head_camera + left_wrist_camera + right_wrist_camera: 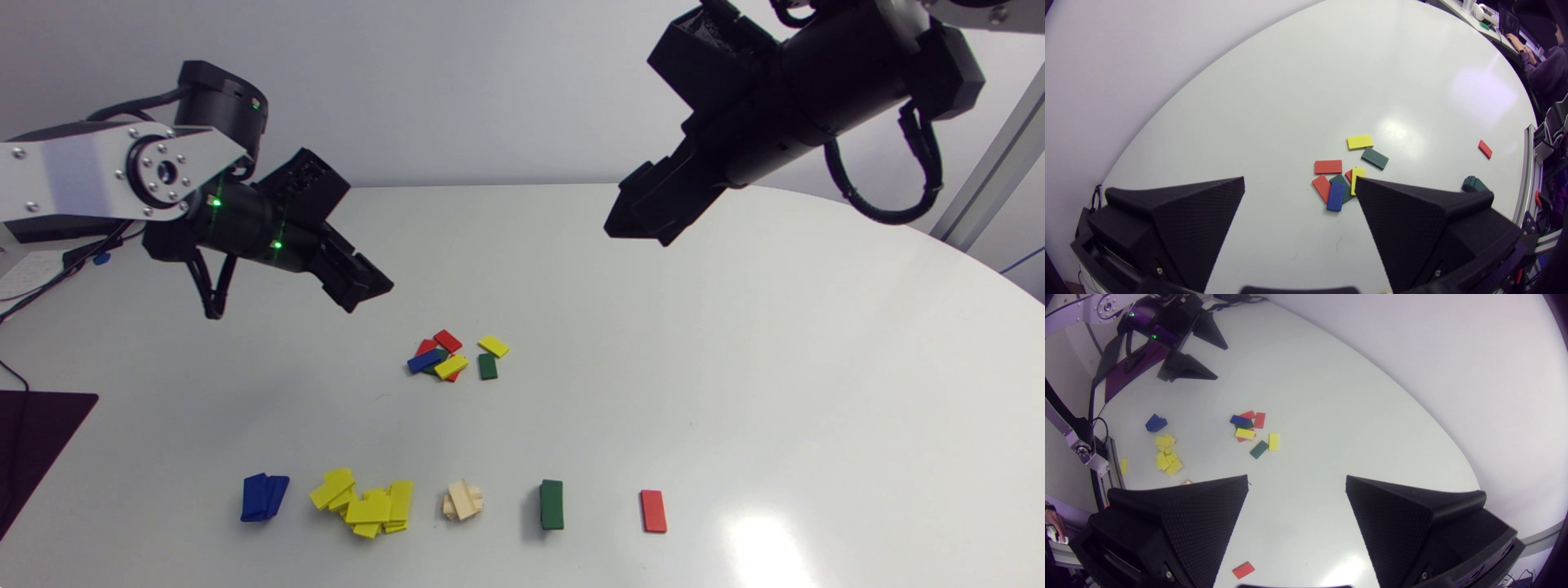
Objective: Take domino bricks one by one from the mixed stack on the table and place each onto the existing stack of the same color.
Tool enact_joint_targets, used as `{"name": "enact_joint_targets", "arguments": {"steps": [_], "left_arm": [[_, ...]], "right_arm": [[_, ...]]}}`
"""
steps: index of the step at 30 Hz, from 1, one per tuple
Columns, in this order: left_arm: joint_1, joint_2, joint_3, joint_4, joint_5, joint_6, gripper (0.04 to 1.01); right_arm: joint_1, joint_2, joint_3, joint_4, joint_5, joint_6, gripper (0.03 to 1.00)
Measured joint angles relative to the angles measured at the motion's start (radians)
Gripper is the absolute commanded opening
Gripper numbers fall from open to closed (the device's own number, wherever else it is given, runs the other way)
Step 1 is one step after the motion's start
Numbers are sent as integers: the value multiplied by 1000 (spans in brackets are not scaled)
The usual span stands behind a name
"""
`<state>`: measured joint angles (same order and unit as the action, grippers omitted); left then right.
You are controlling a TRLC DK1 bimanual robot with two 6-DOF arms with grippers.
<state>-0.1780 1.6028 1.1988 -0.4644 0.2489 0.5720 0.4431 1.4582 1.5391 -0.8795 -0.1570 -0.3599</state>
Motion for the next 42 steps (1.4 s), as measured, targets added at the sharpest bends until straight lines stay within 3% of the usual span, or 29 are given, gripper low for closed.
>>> {"name": "enact_joint_targets", "arguments": {"steps": [7,13,23,33,42], "left_arm": [[-48,177,25,112,-26,35,957],[-68,313,84,157,-48,72,959],[-98,445,164,164,-71,93,957],[-151,475,210,112,-92,77,957],[-139,526,228,113,-105,70,957]], "right_arm": [[-49,-41,-87,33,-9,-8,838],[-74,-64,-132,46,-27,-23,838],[-103,-74,-149,53,-44,-23,838],[-109,-74,-159,69,-46,-23,839],[-116,-87,-190,72,-47,-24,838]]}}
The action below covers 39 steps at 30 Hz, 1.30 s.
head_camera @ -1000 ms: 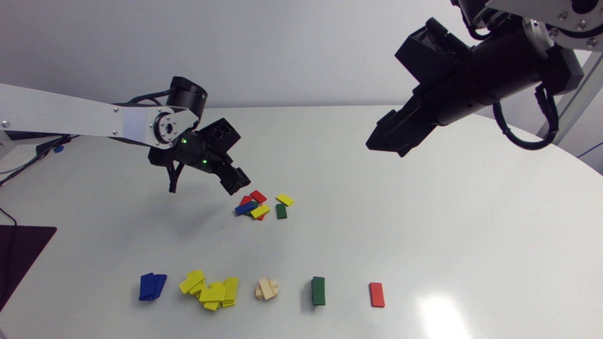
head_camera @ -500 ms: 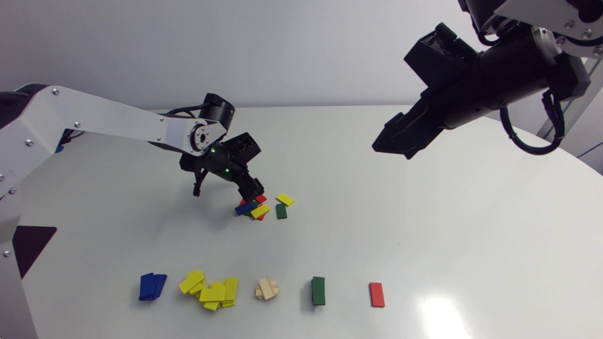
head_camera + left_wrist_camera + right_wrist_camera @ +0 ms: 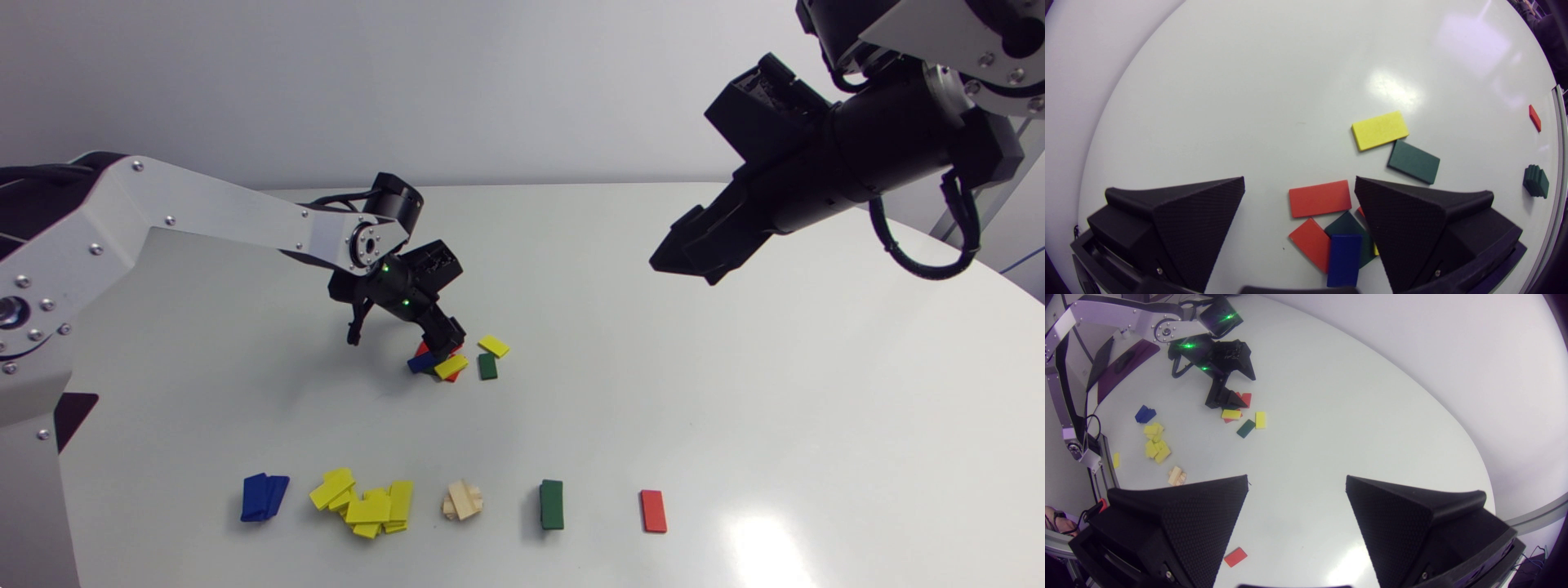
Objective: Take domino bricks one by one from the mixed stack on the table and place each onto the existing stack of the same color.
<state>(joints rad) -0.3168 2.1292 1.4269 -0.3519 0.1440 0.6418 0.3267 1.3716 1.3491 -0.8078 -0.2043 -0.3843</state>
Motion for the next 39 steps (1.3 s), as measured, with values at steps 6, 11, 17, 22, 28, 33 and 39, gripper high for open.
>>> {"name": "enact_joint_targets", "arguments": {"steps": [6,11,17,22,28,33,39], "left_arm": [[10,18,0,-3,-11,-2,957],[9,18,0,-3,-14,-4,957],[9,18,0,-3,-14,-5,957],[9,18,0,-3,-14,-7,957],[7,21,0,-3,-14,-11,957],[1,24,0,0,-13,-27,925],[-5,27,4,-7,-13,-37,880]], "right_arm": [[0,-3,-12,0,-2,-2,838],[-1,-8,-12,0,-2,-2,839],[-5,-16,-12,0,-2,-2,839],[-7,-17,-13,0,-2,-2,838],[-7,-18,-14,1,-2,-2,838],[-8,-23,-21,2,-2,-2,838],[-8,-30,-24,3,-2,-2,838]]}}
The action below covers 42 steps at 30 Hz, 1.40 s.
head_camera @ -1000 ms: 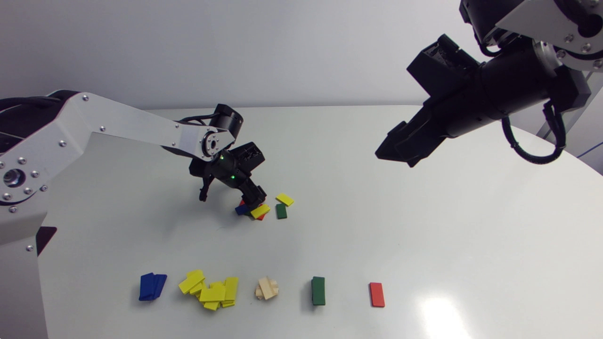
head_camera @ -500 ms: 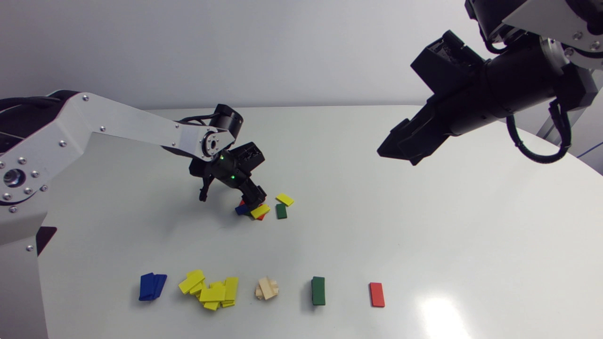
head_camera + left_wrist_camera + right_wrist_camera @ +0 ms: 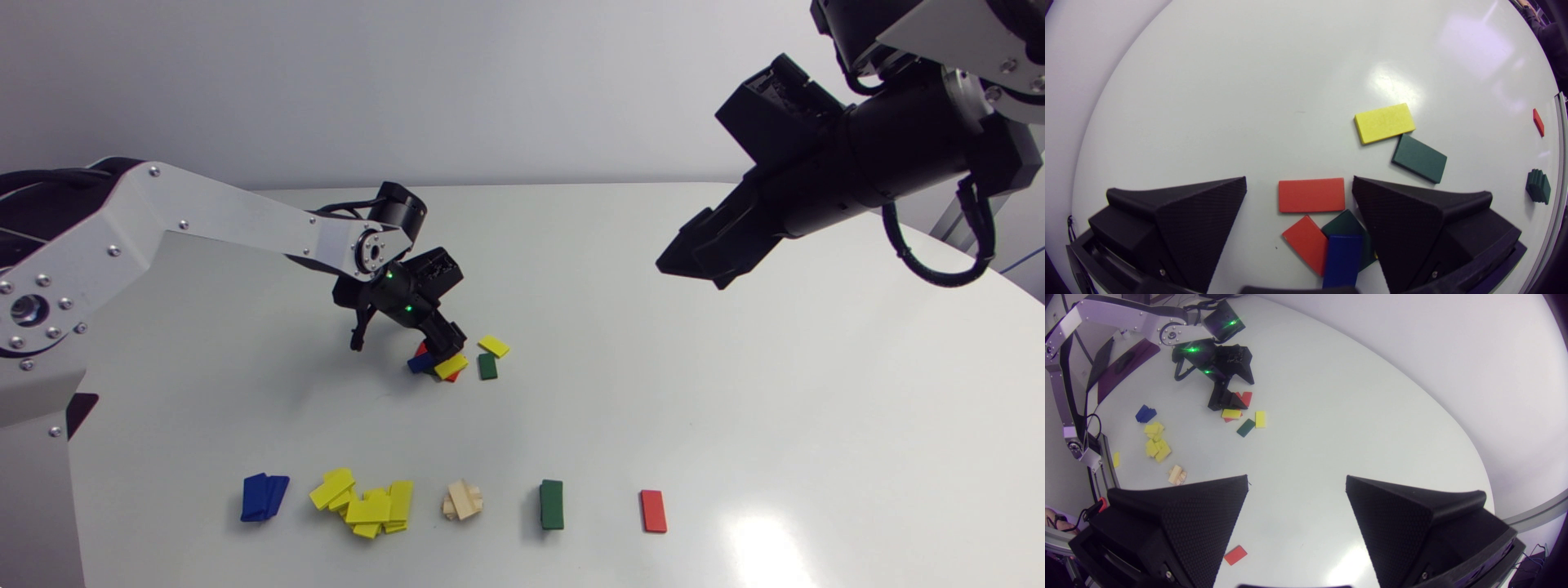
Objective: Take domino bricks one by one from the mixed stack on the table and place each onto the existing stack of the same color.
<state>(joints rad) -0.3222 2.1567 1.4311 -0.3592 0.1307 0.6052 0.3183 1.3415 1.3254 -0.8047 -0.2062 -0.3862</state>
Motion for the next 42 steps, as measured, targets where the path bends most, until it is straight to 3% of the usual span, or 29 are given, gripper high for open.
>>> {"name": "enact_joint_targets", "arguments": {"steps": [3,8,10,22,27,42], "left_arm": [[-1,5,10,-11,1,-1,825],[-1,10,19,-29,8,-1,607],[-1,15,26,-37,19,-2,595],[0,30,48,-64,31,-2,587],[9,36,62,-81,39,-3,698],[27,58,101,-132,50,-23,687]], "right_arm": [[-4,-2,-2,0,0,0,838],[-5,-4,-2,0,0,0,838],[-5,-5,-2,0,0,0,838],[-5,-21,-3,0,0,0,838],[-5,-23,-8,0,0,0,838],[-5,-23,-8,0,0,-1,838]]}}
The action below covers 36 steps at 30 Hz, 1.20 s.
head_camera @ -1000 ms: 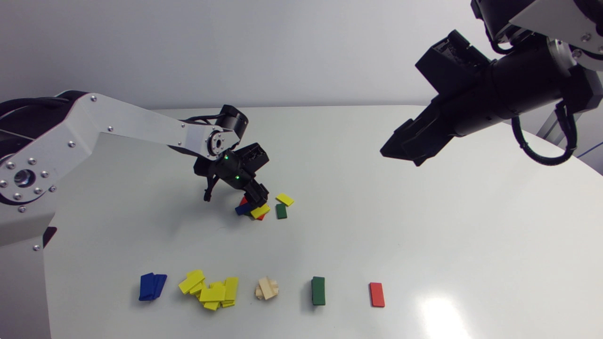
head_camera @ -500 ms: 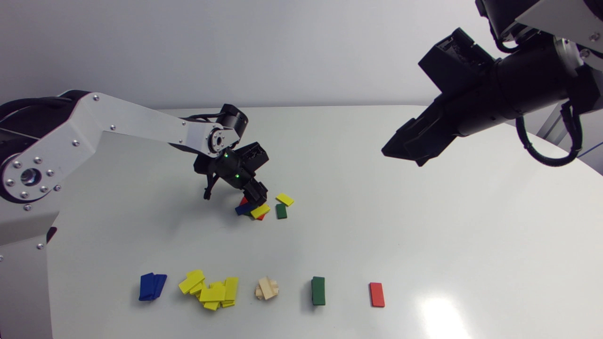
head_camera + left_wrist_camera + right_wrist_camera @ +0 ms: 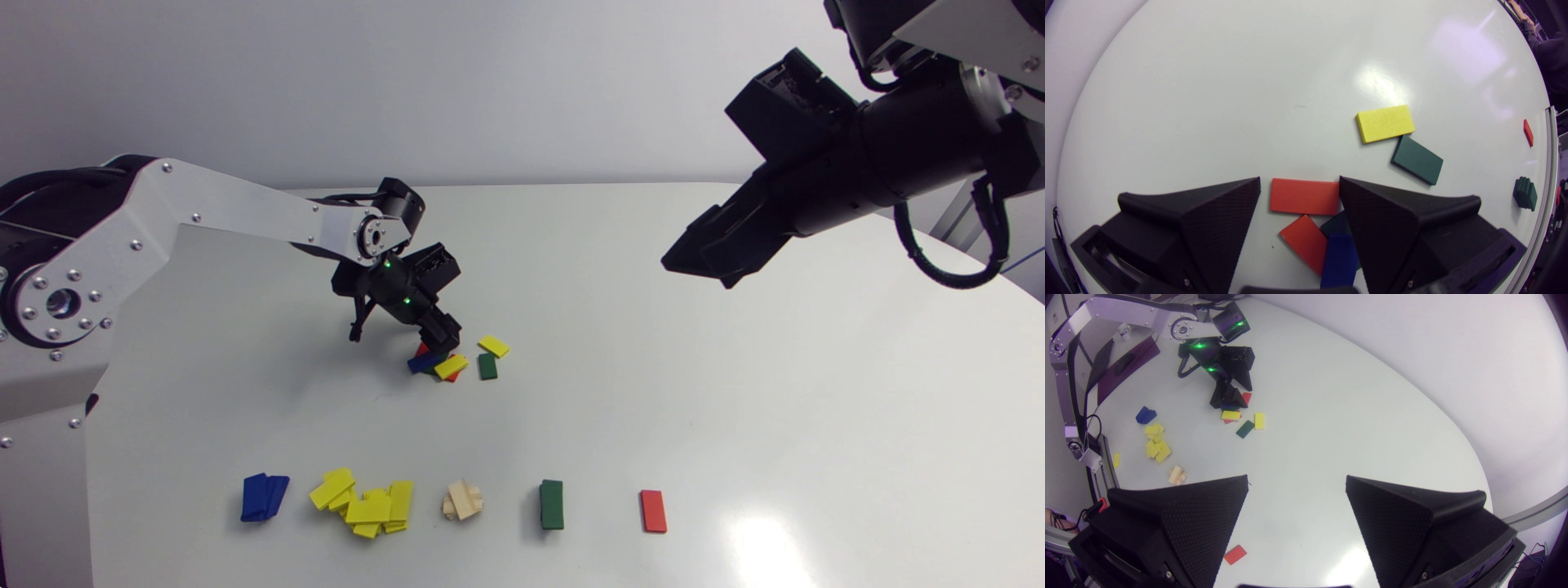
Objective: Take domino bricks one by one from the mixed stack on the table and place each onto the existing stack of the same color.
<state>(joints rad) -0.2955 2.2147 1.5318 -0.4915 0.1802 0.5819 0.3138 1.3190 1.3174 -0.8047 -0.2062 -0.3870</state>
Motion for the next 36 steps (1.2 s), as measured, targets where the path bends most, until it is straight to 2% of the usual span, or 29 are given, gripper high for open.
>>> {"name": "enact_joint_targets", "arguments": {"steps": [2,5,14,22,32,36], "left_arm": [[0,3,6,-7,2,0,613],[3,5,10,-14,16,0,577],[10,11,21,-40,42,6,557],[21,6,21,-61,49,27,492],[30,-25,3,-124,53,43,492],[32,-71,-32,-141,80,59,492]], "right_arm": [[0,0,0,0,0,0,838],[-1,0,0,0,0,0,838],[-6,0,0,0,0,0,838],[-6,0,0,0,0,0,838],[-6,-8,-19,2,0,0,838],[-6,-13,-37,4,-4,0,838]]}}
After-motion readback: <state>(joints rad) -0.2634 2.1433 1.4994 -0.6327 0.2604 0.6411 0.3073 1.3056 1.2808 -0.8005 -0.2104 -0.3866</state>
